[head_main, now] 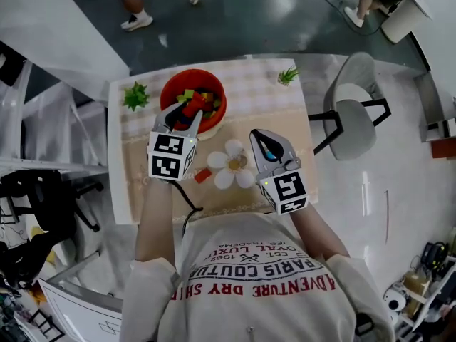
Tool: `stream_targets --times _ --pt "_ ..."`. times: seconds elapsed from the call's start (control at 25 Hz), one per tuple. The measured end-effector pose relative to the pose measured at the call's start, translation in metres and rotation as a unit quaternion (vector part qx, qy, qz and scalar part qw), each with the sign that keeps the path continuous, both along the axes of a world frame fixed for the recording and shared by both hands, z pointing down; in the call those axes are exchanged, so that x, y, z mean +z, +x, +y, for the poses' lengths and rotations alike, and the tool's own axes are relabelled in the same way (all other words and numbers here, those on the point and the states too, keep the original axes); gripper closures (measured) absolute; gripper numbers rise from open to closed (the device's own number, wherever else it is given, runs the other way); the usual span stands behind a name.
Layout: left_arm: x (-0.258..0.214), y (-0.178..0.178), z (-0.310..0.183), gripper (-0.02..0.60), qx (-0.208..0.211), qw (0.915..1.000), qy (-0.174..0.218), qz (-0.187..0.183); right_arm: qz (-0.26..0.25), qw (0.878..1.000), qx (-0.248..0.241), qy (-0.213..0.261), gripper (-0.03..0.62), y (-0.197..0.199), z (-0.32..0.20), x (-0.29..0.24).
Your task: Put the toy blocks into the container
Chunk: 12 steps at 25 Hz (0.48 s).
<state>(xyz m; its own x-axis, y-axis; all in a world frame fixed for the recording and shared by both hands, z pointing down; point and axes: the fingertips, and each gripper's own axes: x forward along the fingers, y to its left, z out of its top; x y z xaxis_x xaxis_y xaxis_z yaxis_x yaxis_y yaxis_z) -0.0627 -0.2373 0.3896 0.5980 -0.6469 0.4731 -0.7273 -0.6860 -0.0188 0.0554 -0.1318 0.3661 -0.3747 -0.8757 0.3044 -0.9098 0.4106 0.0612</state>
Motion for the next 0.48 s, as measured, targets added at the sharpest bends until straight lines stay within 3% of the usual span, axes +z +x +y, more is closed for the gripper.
stream_targets --times 0.24,0.36,0.48 --pt "0.013 0.007 -0.004 0.419 -0.014 0.9996 -0.024 -0.002 -0.004 1.0 -0.002 -0.003 0.592 0.004 -0.002 0.002" --pt "0.005 0.007 -0.001 0.32 -0.021 0.9991 -0.021 0.03 -0.004 1.0 -0.004 -0.002 0.592 0.003 0.0 0.002" --pt "-0.003 0.004 0.008 0.295 -0.019 0.9991 -0.003 0.037 -0.006 1.0 -0.005 -0.005 0.592 0.001 0.003 0.003"
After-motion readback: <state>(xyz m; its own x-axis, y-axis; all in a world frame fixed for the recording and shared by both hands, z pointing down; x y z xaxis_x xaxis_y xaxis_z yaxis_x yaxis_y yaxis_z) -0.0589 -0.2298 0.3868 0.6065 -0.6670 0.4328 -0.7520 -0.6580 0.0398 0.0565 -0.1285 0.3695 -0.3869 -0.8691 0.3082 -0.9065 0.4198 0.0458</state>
